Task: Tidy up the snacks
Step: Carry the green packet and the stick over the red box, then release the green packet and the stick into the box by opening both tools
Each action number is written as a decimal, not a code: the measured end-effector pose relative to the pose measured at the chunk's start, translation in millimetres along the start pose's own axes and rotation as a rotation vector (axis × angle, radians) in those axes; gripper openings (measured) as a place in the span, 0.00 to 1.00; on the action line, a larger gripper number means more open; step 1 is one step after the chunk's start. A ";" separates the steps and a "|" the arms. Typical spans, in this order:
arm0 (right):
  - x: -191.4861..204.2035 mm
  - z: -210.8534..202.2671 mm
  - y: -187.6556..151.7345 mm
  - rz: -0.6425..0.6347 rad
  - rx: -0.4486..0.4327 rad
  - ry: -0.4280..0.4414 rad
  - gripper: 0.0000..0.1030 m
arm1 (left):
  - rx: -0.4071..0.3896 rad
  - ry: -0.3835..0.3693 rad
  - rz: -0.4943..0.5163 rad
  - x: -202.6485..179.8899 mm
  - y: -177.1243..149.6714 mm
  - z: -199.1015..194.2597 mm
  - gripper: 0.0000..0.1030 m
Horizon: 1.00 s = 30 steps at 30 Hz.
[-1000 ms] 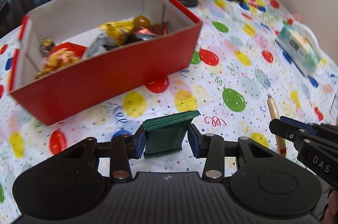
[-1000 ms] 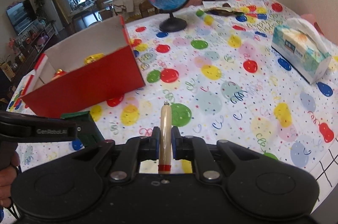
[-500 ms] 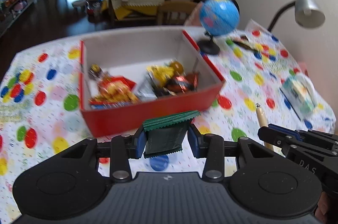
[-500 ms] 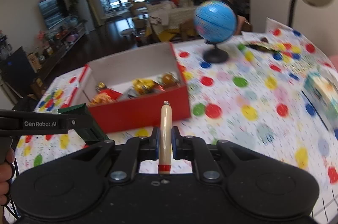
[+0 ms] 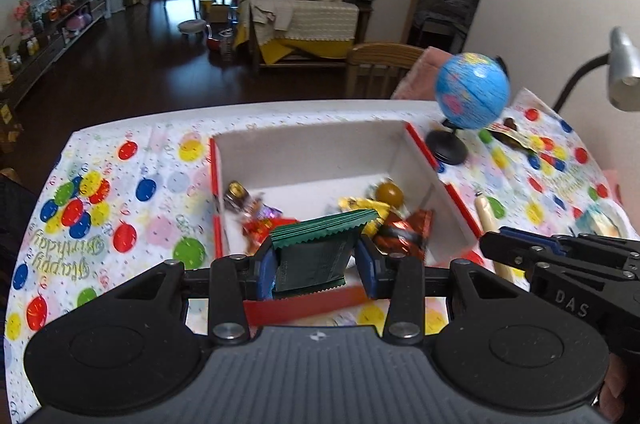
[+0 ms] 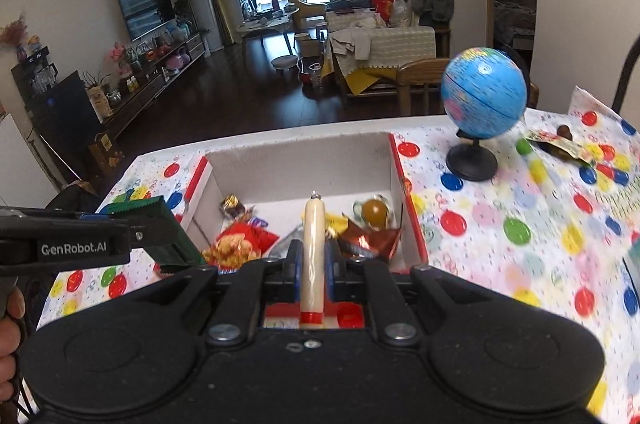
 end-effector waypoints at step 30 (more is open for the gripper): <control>-23.5 152.5 3.0 -0.082 0.194 0.024 0.09 | 0.156 0.247 -0.015 37.5 27.5 147.7 0.39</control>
Point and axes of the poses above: each gripper's, at about its wrist camera, not at the fingertips, and z roughly the way its jaws point, x to its left, y to its top, the point moved 7 cm from there along z, roughly the way its jaws point, and after that the axes turned 6 degrees about -y, right-handed, at the moved point
